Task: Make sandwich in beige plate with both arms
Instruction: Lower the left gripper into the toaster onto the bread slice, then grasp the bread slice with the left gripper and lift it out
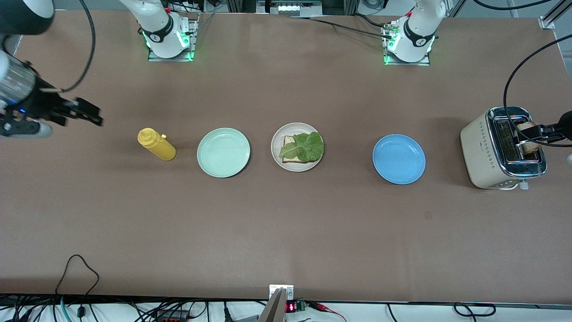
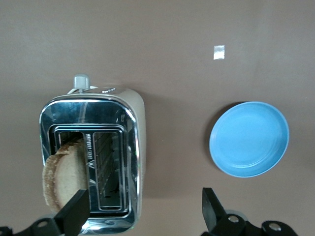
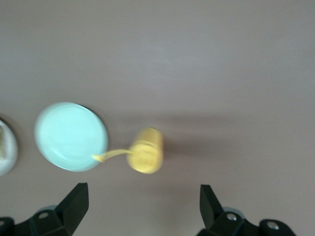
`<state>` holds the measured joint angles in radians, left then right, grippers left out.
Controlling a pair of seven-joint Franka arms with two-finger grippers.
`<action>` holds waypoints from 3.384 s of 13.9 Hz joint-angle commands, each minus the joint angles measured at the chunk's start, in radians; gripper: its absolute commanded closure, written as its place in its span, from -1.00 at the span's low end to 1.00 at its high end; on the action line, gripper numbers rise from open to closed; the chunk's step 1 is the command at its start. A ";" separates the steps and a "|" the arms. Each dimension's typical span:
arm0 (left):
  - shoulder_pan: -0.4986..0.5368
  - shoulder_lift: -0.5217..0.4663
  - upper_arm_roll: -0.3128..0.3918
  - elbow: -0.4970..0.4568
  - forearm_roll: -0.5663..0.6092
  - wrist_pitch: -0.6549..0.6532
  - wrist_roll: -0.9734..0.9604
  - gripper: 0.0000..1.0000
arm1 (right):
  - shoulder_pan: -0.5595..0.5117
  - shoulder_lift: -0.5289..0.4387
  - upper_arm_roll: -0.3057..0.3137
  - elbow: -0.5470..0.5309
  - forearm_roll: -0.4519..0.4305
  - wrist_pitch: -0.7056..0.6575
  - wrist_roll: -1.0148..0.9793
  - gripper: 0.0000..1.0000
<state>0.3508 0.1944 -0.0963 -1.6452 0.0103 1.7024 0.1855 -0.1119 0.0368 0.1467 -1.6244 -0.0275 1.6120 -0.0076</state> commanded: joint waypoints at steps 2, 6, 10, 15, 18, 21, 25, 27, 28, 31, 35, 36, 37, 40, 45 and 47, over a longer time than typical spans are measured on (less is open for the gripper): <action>0.082 0.046 -0.011 0.010 0.008 0.000 0.119 -1.00 | -0.002 -0.008 -0.025 0.090 -0.060 -0.122 -0.084 -1.00; 0.157 0.088 -0.010 0.010 0.010 0.040 0.247 -1.00 | -0.002 0.026 -0.026 0.089 -0.055 -0.127 -0.069 -1.00; 0.204 0.117 -0.010 -0.001 0.010 0.037 0.334 -1.00 | 0.001 0.051 -0.039 0.084 -0.009 -0.161 -0.060 -1.00; 0.231 0.151 -0.008 -0.011 0.034 0.045 0.353 -1.00 | 0.008 0.045 -0.056 0.081 -0.009 -0.161 -0.072 -1.00; 0.231 0.151 -0.010 -0.036 0.036 0.045 0.338 -1.00 | 0.008 0.041 -0.064 0.080 -0.009 -0.167 -0.071 -1.00; 0.231 0.168 -0.011 -0.034 0.036 0.049 0.336 -1.00 | 0.000 0.029 -0.064 0.083 -0.009 -0.173 -0.072 -1.00; 0.229 0.183 -0.011 -0.036 0.036 0.051 0.336 -0.70 | 0.001 0.029 -0.098 0.081 -0.005 -0.162 -0.081 -1.00; 0.229 0.187 -0.011 -0.036 0.036 0.048 0.336 -0.35 | 0.009 0.034 -0.096 0.080 0.006 -0.156 -0.069 -1.00; 0.229 0.184 -0.013 -0.034 0.036 0.043 0.334 -0.15 | 0.008 0.035 -0.096 0.078 0.017 -0.159 -0.071 -1.00; 0.229 0.187 -0.014 -0.036 0.036 0.042 0.333 0.31 | -0.002 0.035 -0.098 0.080 0.015 -0.172 -0.072 -1.00; 0.231 0.183 -0.016 -0.028 0.036 0.026 0.336 0.60 | -0.002 0.038 -0.098 0.089 0.015 -0.170 -0.069 -1.00; 0.231 0.181 -0.020 -0.019 0.034 0.005 0.338 0.65 | 0.000 0.038 -0.098 0.089 0.015 -0.170 -0.068 -1.00; 0.229 0.174 -0.022 -0.012 0.028 -0.012 0.338 0.69 | -0.002 0.040 -0.098 0.089 0.015 -0.167 -0.075 -1.00; 0.223 0.168 -0.026 0.062 0.020 -0.095 0.345 0.76 | -0.014 0.038 -0.099 0.089 0.017 -0.172 -0.084 -1.00; 0.221 0.155 -0.095 0.201 0.020 -0.288 0.333 0.78 | -0.009 0.026 -0.098 0.089 0.017 -0.179 -0.086 -1.00; 0.221 0.143 -0.141 0.243 0.020 -0.348 0.325 0.79 | -0.009 0.028 -0.098 0.089 0.017 -0.176 -0.083 -1.00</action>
<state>0.5698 0.3469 -0.1974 -1.4514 0.0297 1.4188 0.5166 -0.1163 0.0678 0.0475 -1.5495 -0.0257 1.4555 -0.0765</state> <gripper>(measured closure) 0.885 0.000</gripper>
